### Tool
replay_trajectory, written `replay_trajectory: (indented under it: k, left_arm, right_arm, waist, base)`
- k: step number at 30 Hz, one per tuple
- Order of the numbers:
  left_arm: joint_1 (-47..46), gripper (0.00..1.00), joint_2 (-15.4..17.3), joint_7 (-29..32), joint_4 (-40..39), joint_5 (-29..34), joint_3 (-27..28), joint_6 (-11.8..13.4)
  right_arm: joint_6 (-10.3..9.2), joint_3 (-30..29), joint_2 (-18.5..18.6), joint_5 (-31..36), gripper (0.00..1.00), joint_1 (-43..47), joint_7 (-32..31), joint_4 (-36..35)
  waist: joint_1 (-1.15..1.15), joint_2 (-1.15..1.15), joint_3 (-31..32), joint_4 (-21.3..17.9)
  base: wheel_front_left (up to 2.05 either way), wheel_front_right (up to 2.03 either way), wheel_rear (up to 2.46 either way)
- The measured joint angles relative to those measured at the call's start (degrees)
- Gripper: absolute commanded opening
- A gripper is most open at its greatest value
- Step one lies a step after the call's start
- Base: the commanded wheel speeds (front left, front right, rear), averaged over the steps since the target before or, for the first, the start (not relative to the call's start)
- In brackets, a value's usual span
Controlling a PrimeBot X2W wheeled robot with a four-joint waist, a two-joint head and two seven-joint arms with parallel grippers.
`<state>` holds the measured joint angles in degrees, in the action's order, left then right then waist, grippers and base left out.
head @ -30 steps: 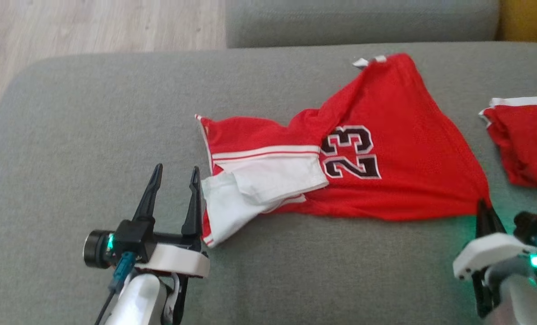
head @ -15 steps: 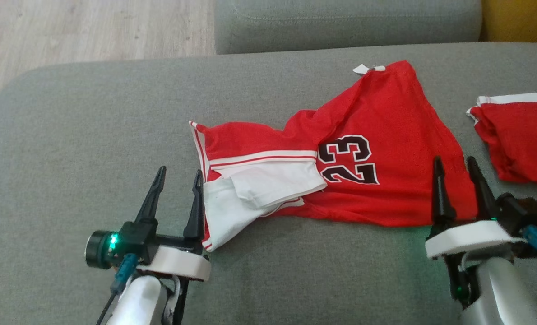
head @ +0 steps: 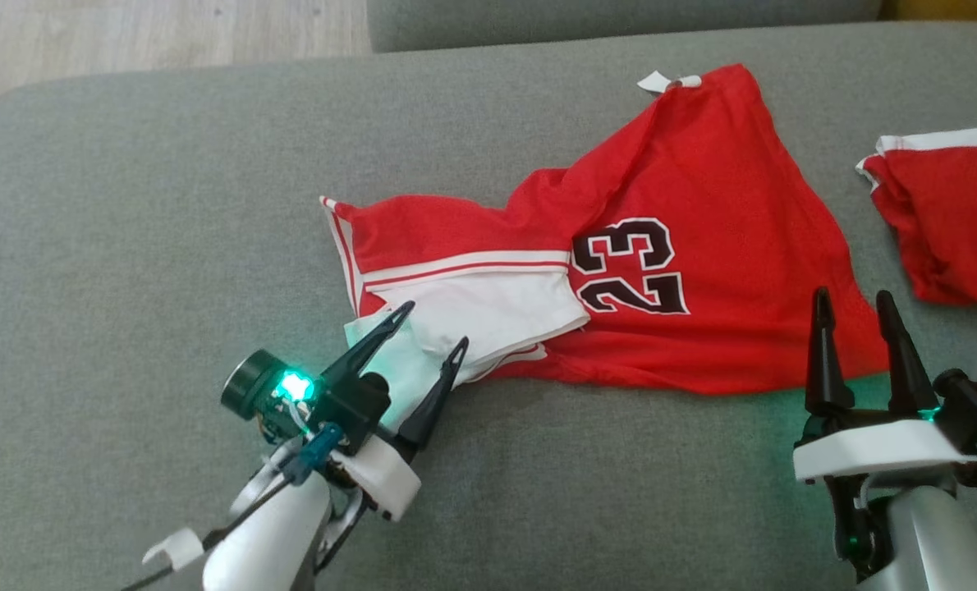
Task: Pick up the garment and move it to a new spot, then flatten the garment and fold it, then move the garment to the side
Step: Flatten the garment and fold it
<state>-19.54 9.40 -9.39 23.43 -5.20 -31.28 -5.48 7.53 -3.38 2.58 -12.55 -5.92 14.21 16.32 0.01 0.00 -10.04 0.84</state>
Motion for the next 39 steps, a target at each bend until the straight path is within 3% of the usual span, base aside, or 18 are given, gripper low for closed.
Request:
replay_trajectory:
  k: [5,13,24,25,27,39]
  left_arm:
    - [-2.6,1.0,3.0,2.3,0.5,0.7,-4.5,-1.5]
    - [-3.9,1.0,6.2,3.4,0.5,1.6,-9.8,-1.7]
    - [-6.3,1.0,6.8,4.5,1.6,1.0,-11.3,-2.1]
    - [-6.5,0.53,6.8,4.9,1.9,1.0,-11.4,-2.1]
    - [-6.7,0.0,6.8,5.1,2.2,0.9,-11.5,-2.1]
    - [-7.7,0.0,6.5,5.2,-0.1,-4.3,-9.9,-2.1]
  right_arm:
    - [0.0,-0.1,0.0,-0.5,1.0,-0.5,0.0,0.2]
    - [0.0,-0.2,0.0,-0.5,1.0,-0.5,0.0,1.1]
    - [0.0,-0.1,0.0,-0.5,1.0,-1.1,0.0,2.0]
    - [0.0,-0.1,0.0,-0.5,1.0,-1.2,0.0,2.0]
    - [0.0,-0.1,0.0,-0.5,1.0,-1.5,0.0,2.1]
    - [0.0,-0.2,0.0,-0.5,1.0,-1.8,0.0,3.8]
  waist:
    - [0.0,0.0,-1.3,-0.6]
    - [0.0,0.0,-1.5,-1.0]
    - [0.0,0.0,-2.3,-1.6]
    - [0.0,0.0,-2.4,-1.6]
    - [0.0,0.0,-2.5,-1.7]
    - [-0.01,0.0,-1.5,-1.8]
  base:
    - [0.0,0.0,0.0]
    - [0.0,0.0,0.0]
    - [0.0,0.0,0.0]
    - [0.0,0.0,0.0]
    - [0.0,0.0,0.0]
    - [0.0,0.0,0.0]
